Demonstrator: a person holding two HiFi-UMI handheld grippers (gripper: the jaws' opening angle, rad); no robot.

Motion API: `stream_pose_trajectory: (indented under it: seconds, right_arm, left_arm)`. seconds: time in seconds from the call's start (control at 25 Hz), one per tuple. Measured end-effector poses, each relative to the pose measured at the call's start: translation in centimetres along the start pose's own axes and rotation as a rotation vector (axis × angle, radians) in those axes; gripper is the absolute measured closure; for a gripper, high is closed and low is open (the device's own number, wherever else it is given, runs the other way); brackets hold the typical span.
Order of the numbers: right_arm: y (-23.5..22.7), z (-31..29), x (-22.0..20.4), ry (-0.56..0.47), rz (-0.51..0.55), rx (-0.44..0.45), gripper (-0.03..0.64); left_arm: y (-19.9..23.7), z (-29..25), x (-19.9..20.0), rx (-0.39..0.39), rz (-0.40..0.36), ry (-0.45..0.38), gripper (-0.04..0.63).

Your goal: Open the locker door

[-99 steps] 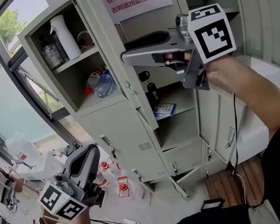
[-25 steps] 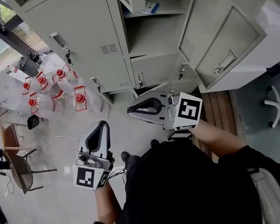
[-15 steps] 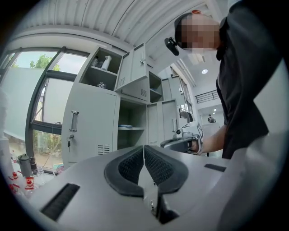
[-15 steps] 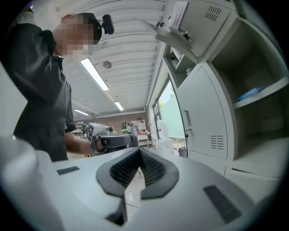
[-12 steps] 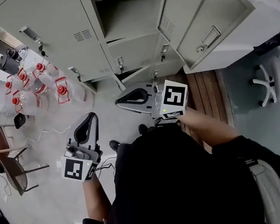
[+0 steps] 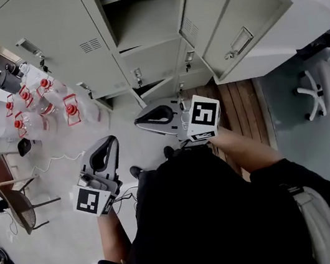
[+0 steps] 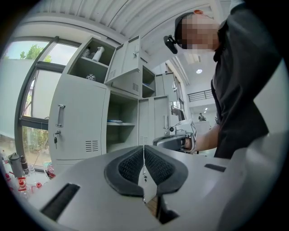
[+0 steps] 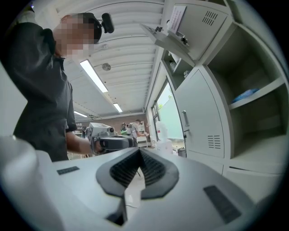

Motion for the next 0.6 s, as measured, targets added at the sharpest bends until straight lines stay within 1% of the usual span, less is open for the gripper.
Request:
stream_pose_trajectory:
  seconds: [0.2,0.32,0.4,0.48,0.6]
  right_arm:
    - [-0.3,0.6,-0.6,0.001,-0.010,-0.021,0.606]
    - [0.0,0.8,-1.0,0.007,-0.018,-0.021,0.606]
    - [0.2,0.9,-1.5,0.005,-0.029,-0.030,0.604]
    - [0.1,1.1,-1.8,-0.005,-0.042,-0.083,0.604]
    - [-0.7,1.9,-2.3,-0.014,-0.060,-0.217,0.606]
  left_arm:
    - [-0.2,-0.3,-0.1,-0.016,0.002,0.037,0.577]
    - [-0.4,-0.9,-0.4,-0.025,0.007,0.041,0.577]
    - [-0.7,-1.4,-0.8,-0.032,0.024,0.041,0.577]
    - [-1.4,-1.9,-1.2,-0.044,0.042,0.046,0.577]
    - [-2.7,-2.8,-2.0,-0.074,0.046,0.061,0.577]
Point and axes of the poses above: the fingertips, and each gripper's own axes: z backward along the fingers, y to its left, x out of its top, the point moved 4 cm from there along z, backward along the fingers, and after that the axes turned 12 degrees about z, right-handed, at the moved point
